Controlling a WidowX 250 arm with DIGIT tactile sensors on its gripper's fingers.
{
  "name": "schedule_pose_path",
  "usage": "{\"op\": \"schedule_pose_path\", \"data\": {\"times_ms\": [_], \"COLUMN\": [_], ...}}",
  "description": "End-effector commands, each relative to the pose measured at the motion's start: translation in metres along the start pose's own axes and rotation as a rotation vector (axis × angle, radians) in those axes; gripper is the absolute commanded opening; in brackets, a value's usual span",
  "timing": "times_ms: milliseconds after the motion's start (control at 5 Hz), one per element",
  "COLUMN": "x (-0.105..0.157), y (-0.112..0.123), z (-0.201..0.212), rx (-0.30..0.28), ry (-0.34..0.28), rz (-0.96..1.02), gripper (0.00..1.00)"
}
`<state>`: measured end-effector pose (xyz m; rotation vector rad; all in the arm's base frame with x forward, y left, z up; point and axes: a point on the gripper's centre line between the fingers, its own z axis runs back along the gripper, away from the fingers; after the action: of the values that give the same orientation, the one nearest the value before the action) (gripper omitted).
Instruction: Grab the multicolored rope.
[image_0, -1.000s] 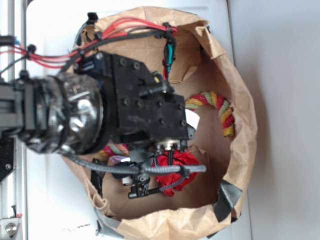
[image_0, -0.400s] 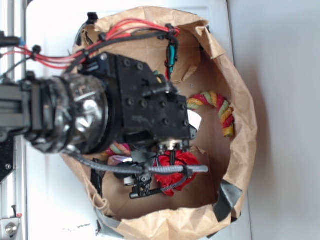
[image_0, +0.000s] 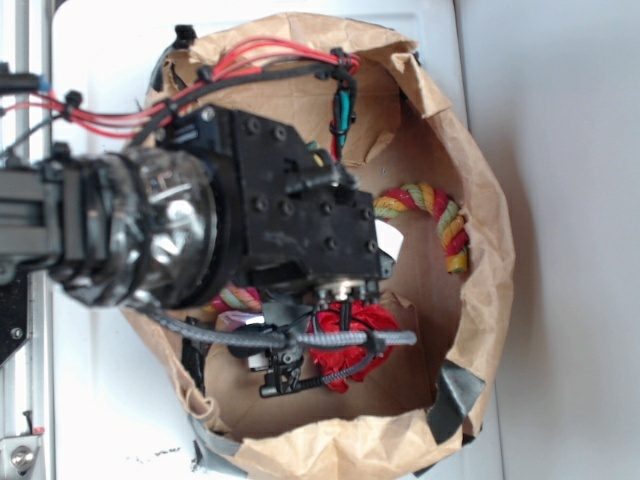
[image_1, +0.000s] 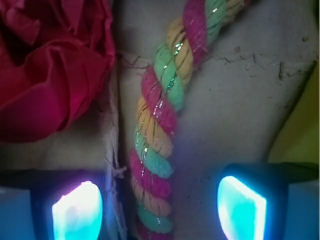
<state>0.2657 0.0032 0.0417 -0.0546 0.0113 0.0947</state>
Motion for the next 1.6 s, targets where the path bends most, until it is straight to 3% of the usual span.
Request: {"op": "schedule_pose_path", "data": {"times_ms": [0,200,600,1000,1400], "x": [0.005,0.006,0.026,0.067,0.089], "y": [0.005,0.007,0.013,0.022,0.021], "z": [0.055,0.072,0.069,0.064,0.051], "rx": [-0.054,-0.082,-0.045,-0.011,-0.031], "ry": [-0.091,-0.123,-0.223,-0.194,-0.171], "rz": [0.017,0.043,0.146,0.205,0.32], "gripper": [1.0,1.0,1.0,1.0,1.0]}}
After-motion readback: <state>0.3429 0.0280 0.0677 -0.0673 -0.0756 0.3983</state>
